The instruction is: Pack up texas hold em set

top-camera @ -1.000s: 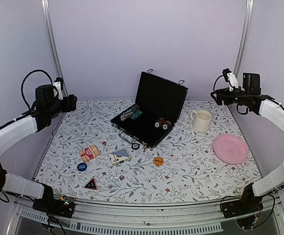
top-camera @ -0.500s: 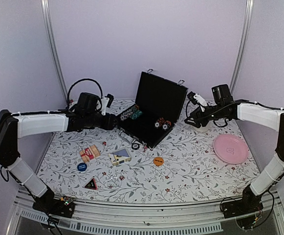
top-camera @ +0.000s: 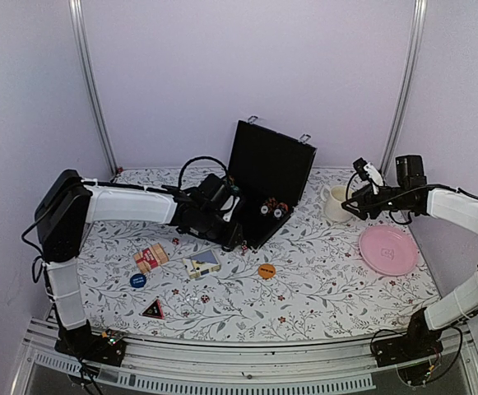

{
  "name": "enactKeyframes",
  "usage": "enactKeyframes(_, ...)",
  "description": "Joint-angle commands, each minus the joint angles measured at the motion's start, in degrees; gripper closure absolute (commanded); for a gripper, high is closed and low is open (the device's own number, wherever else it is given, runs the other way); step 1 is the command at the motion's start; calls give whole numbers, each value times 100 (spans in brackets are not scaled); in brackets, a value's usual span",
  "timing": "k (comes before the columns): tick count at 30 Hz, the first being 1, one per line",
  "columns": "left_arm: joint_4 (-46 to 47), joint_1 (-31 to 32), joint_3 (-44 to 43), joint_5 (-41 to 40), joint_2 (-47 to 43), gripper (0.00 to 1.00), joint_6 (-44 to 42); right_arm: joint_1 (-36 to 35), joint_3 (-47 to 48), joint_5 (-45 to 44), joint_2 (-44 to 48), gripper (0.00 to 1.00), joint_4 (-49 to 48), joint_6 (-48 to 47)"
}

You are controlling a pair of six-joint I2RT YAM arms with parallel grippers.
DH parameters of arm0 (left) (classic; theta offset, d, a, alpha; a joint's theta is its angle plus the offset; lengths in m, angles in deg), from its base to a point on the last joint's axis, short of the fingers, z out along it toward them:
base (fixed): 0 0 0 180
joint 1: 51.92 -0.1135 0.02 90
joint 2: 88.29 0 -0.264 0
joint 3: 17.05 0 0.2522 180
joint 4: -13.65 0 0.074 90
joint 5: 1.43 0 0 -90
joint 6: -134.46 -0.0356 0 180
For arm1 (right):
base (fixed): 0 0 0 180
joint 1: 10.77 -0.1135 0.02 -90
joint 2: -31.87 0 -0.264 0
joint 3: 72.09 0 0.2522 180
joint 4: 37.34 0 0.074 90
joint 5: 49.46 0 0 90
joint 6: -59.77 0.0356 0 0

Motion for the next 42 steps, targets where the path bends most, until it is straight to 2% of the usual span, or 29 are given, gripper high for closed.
enactKeyframes(1, -668, 130, -449, -463, 480, 55, 717, 97, -131, 267, 153, 42, -275, -96)
enactKeyframes(6, -1221, 180, -855, -1157, 841, 58, 1238, 103, -92, 333, 50, 42, -289, -135)
enactKeyframes(9, -1299, 155, -1119, -1128, 1038, 57, 1270, 106, -92, 392, 5, 42, -273, -133)
enactKeyframes(13, -1359, 156, -1365, -1154, 1258, 52, 1287, 107, -93, 387, -47, 42, -220, -207)
enactKeyframes(18, -1666, 141, -1631, -1355, 1510, 52, 1337, 106, -69, 421, -102, 42, -151, -252)
enactKeyframes(27, -1969, 132, -1629, -1614, 1610, 53, 1376, 106, 30, 521, -299, 42, 12, -344)
enactKeyframes(34, -2054, 168, -1492, -1613, 1620, 47, 1355, 104, 76, 571, -402, 42, 89, -367)
enactKeyframes(42, -1435, 349, -1323, -1296, 1544, 58, 823, 110, 91, 580, -466, 42, 133, -376)
